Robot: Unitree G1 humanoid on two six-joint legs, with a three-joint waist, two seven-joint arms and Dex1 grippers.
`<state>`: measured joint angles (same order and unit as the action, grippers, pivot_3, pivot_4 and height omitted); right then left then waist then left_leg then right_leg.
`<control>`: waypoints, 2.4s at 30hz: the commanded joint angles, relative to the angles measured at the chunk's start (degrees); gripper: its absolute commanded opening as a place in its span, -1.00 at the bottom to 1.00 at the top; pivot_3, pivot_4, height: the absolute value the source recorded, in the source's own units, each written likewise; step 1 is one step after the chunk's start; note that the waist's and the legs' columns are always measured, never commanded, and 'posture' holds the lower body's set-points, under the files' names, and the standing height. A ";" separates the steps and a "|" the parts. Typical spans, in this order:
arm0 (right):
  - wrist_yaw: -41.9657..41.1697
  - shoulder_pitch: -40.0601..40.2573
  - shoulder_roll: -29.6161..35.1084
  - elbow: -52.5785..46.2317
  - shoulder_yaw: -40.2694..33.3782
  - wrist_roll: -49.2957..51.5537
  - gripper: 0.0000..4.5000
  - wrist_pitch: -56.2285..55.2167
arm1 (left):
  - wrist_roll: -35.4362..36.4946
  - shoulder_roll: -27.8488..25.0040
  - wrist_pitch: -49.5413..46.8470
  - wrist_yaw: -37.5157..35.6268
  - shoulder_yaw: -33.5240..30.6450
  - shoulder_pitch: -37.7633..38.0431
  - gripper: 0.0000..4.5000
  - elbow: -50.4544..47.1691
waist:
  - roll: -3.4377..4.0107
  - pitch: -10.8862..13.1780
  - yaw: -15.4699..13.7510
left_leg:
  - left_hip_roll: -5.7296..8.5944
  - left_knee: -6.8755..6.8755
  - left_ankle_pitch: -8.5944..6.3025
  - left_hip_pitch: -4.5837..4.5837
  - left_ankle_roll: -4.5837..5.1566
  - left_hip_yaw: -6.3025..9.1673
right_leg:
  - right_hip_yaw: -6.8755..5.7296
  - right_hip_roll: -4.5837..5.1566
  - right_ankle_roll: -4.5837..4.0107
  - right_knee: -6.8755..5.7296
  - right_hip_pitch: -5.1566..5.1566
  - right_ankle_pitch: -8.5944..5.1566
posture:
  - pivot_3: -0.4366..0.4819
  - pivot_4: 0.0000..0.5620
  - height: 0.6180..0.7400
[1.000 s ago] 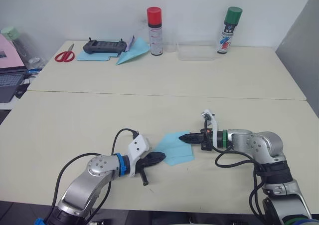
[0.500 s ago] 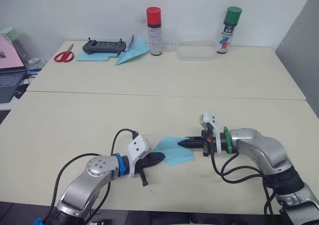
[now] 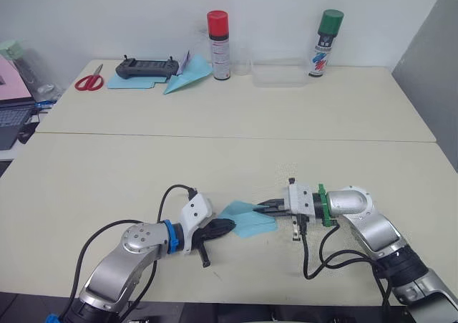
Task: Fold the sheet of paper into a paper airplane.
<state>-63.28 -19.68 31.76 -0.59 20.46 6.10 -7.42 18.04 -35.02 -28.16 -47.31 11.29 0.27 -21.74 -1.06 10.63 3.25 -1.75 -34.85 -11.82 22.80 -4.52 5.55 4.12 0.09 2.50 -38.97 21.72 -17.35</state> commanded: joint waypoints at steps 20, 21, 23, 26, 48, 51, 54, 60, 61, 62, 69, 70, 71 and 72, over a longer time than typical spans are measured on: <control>-1.23 2.66 3.54 -5.71 1.84 -5.07 -0.99 -6.80 | -1.70 -4.15 -1.37 -4.79 1.63 -4.30 -1.00 3.18 | -0.01 0.01 -0.33 | 0.03 -0.05 0.00 0.03 0.00 0.03 | -0.02 0.02 0.00 0.01 -0.04 0.00 | -0.05 -0.47 1.00; -1.01 2.46 3.90 -4.92 2.36 -6.46 -0.99 -9.02 | -1.77 -3.94 -1.55 -4.57 1.66 -4.36 -1.00 3.26 | -0.01 0.01 -0.34 | 0.04 -0.05 0.00 0.01 -0.01 0.03 | -0.02 0.03 0.01 0.01 -0.06 0.00 | -0.05 -0.47 1.00; 0.13 1.90 3.97 -3.34 3.05 -9.18 -0.99 -12.64 | -2.17 -3.85 -1.56 -4.60 1.95 -4.44 -1.00 3.34 | -0.01 0.01 -0.37 | 0.04 -0.06 0.00 0.00 -0.01 0.03 | -0.02 0.03 0.01 0.01 -0.07 0.00 | -0.05 -0.47 1.00; 1.44 1.20 3.31 -1.58 3.65 -11.50 -0.99 -15.52 | -2.11 -3.66 -1.70 -4.49 2.03 -4.43 -1.00 3.28 | -0.01 0.01 -0.40 | 0.04 -0.06 0.01 -0.02 -0.01 0.04 | -0.03 0.03 0.01 0.00 -0.09 0.00 | -0.05 -0.47 1.00; 10.58 -6.57 -1.43 -11.27 -9.71 26.84 -0.23 41.61 | -2.04 -3.13 -1.64 -3.83 2.54 -3.92 -1.00 3.08 | -0.03 0.00 -1.18 | 0.06 -0.09 0.01 -0.15 0.00 0.13 | -0.06 0.05 0.00 0.03 -0.31 0.02 | -0.05 -0.47 1.00; 12.70 -6.13 -2.44 -7.28 -6.28 20.73 -0.70 41.18 | -2.05 -3.10 -1.60 -3.87 2.74 -4.28 -1.00 3.18 | -0.02 0.01 -1.42 | 0.09 -0.06 0.00 -0.01 0.00 0.11 | -0.07 0.08 0.00 0.08 -0.19 0.01 | -0.05 -0.47 1.00; 11.41 -4.39 -1.73 -7.42 -3.70 18.03 -0.99 40.56 | -2.05 -3.25 -1.61 -3.85 2.79 -4.26 -1.00 2.99 | -0.02 0.01 -1.45 | 0.09 -0.06 0.00 0.06 0.00 0.11 | -0.07 0.09 0.00 0.05 -0.10 0.01 | -0.05 -0.47 1.00; 5.59 -0.98 0.70 -14.32 -1.87 21.39 -0.99 45.23 | -2.11 -3.49 -1.80 -3.57 3.00 -3.45 -1.00 2.20 | -0.02 0.01 -1.36 | 0.08 -0.08 0.00 0.03 0.00 0.11 | -0.06 0.07 0.01 0.03 -0.11 0.01 | -0.05 -0.47 1.00; 4.81 -0.63 1.13 -15.16 -1.55 21.67 -0.99 45.76 | -2.23 -3.46 -1.79 -3.43 3.17 -3.32 -1.00 2.11 | -0.02 0.01 -1.36 | 0.08 -0.08 0.00 0.02 0.00 0.11 | -0.06 0.07 0.02 0.02 -0.11 0.01 | -0.05 -0.47 1.00; 4.42 -0.46 1.36 -15.62 -1.41 21.73 -0.99 46.03 | -2.30 -3.44 -1.77 -3.33 3.28 -3.26 -1.00 2.07 | -0.02 0.01 -1.36 | 0.08 -0.08 0.00 0.02 0.00 0.11 | -0.06 0.07 0.02 0.02 -0.11 0.01 | -0.05 -0.47 1.00; 5.29 -0.59 1.67 -14.17 0.79 17.56 -0.99 45.59 | -2.53 -3.39 -1.68 -3.33 3.73 -3.91 -1.00 2.74 | -0.02 0.01 -1.36 | 0.08 -0.08 0.00 0.01 0.00 0.10 | -0.07 0.07 0.02 0.03 -0.12 0.00 | -0.05 -0.47 1.00; 5.95 -0.62 1.73 -13.16 1.56 15.89 -0.99 44.85 | -2.57 -3.39 -1.65 -3.35 3.75 -3.98 -1.00 2.85 | -0.02 0.01 -1.37 | 0.08 -0.08 0.00 0.01 0.00 0.11 | -0.07 0.07 0.02 0.03 -0.12 0.00 | -0.05 -0.47 1.00; 6.53 -0.78 1.58 -12.01 2.19 14.21 -0.99 43.64 | -2.58 -3.35 -1.65 -3.38 3.75 -4.11 -1.00 2.96 | -0.02 0.01 -1.37 | 0.08 -0.08 0.00 0.01 0.00 0.11 | -0.08 0.07 0.02 0.04 -0.12 0.00 | -0.05 -0.47 1.00; 6.63 -0.87 1.67 -11.09 2.97 12.54 -0.99 41.97 | -2.54 -3.33 -1.71 -3.38 3.73 -4.17 -1.00 3.00 | -0.02 0.00 -1.36 | 0.08 -0.08 0.01 0.01 0.00 0.11 | -0.07 0.07 0.02 0.04 -0.12 0.00 | -0.05 -0.47 1.00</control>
<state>-57.10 -20.16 33.22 -11.77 22.90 20.68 36.90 17.07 -38.08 -29.09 -50.73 13.27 -4.56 -19.98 -1.08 10.64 1.89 -1.68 -34.93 -11.81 22.81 -4.52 5.64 4.05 0.16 2.52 -38.94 21.60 -17.35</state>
